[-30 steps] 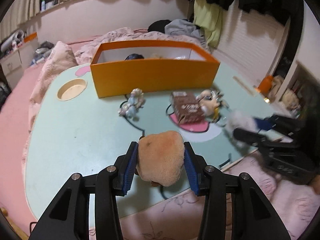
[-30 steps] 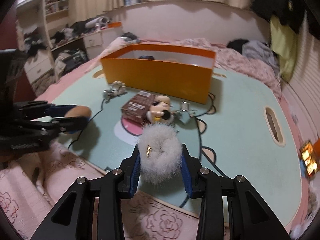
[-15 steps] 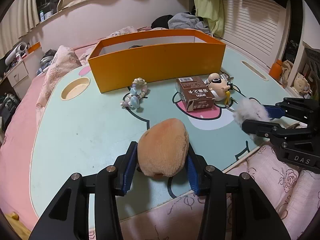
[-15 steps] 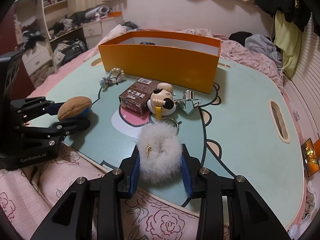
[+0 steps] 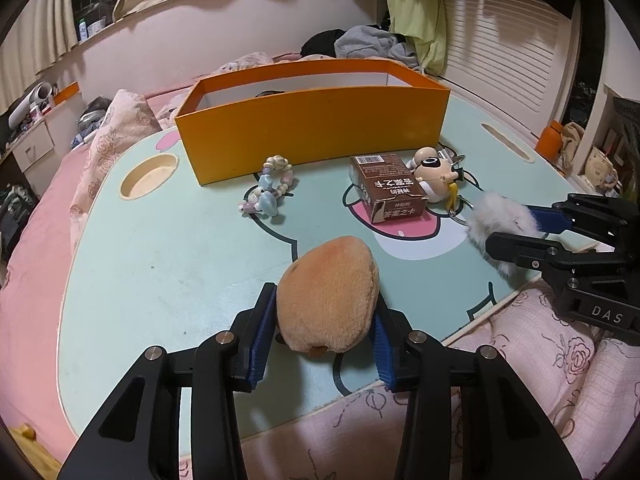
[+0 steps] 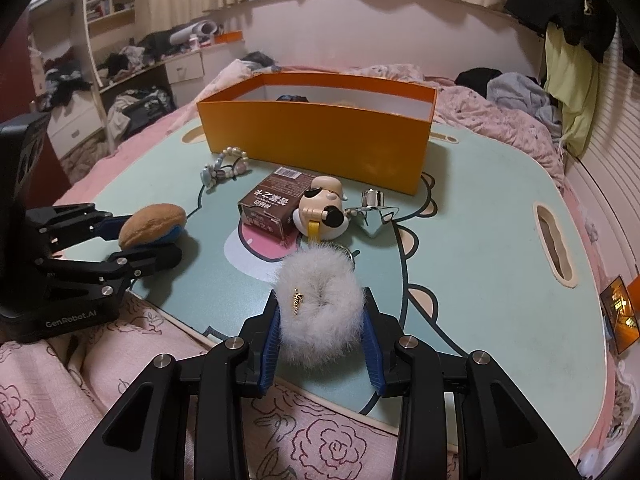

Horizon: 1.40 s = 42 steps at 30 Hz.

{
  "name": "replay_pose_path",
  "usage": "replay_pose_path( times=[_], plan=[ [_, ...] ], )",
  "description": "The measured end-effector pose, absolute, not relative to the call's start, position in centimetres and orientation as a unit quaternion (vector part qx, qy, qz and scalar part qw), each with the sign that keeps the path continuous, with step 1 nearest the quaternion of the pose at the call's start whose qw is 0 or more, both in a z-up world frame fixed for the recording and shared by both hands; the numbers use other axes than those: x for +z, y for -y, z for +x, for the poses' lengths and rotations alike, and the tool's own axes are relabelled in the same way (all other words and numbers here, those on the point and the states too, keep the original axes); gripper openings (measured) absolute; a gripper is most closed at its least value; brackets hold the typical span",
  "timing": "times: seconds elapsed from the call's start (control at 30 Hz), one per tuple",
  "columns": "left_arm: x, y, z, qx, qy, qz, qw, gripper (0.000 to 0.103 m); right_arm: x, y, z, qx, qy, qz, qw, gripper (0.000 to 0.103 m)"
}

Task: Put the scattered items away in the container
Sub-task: 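Lift the tan plush with the left gripper while the right gripper holds the white pompom, then carry the plush and pompom over the orange box and open both grippers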

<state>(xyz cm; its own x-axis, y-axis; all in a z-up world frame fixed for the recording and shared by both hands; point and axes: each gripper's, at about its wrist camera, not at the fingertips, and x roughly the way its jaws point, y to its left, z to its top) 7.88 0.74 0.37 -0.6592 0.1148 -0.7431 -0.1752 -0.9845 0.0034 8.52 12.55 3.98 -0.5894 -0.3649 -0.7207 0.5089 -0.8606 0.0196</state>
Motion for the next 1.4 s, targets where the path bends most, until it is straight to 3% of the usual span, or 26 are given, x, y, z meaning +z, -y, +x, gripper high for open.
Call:
replay_pose_path(
  times=[0.27, 0.67, 0.97, 1.03, 1.07, 1.27, 1.4],
  plan=[
    [2.5, -0.4, 7.5, 0.915, -0.023, -0.392, 0.099, 0.042, 5.6, -13.0, 8.1, -0.891, -0.078, 0.367, 0.254, 0.035],
    [11.0, -0.6, 0.9, 0.937, -0.028, -0.327, 0.121, 0.042, 12.1, -12.7, 2.7, -0.917, -0.053, 0.313, 0.243, 0.035],
    [10.1, -0.6, -8.7, 0.925, 0.015, -0.368, 0.097, 0.042, 12.9, -9.5, -4.9, -0.918, -0.055, 0.328, 0.216, 0.035],
    [9.0, -0.2, -10.4, 0.909, 0.069, -0.393, 0.12, 0.043, 11.9, -8.9, -6.9, -0.912, -0.046, 0.349, 0.209, 0.04],
    [8.1, 0.1, -11.4, 0.899, 0.093, -0.412, 0.118, 0.043, 11.3, -8.7, -7.8, -0.909, -0.045, 0.362, 0.203, 0.049],
    [6.6, 1.2, -11.0, 0.899, 0.124, -0.412, 0.087, 0.044, 10.9, -9.3, -7.3, -0.922, -0.038, 0.341, 0.178, 0.068],
    [7.1, 1.6, -9.1, 0.899, 0.133, -0.407, 0.093, 0.046, 11.3, -9.9, -5.8, -0.925, -0.024, 0.333, 0.181, 0.068]
  ],
)
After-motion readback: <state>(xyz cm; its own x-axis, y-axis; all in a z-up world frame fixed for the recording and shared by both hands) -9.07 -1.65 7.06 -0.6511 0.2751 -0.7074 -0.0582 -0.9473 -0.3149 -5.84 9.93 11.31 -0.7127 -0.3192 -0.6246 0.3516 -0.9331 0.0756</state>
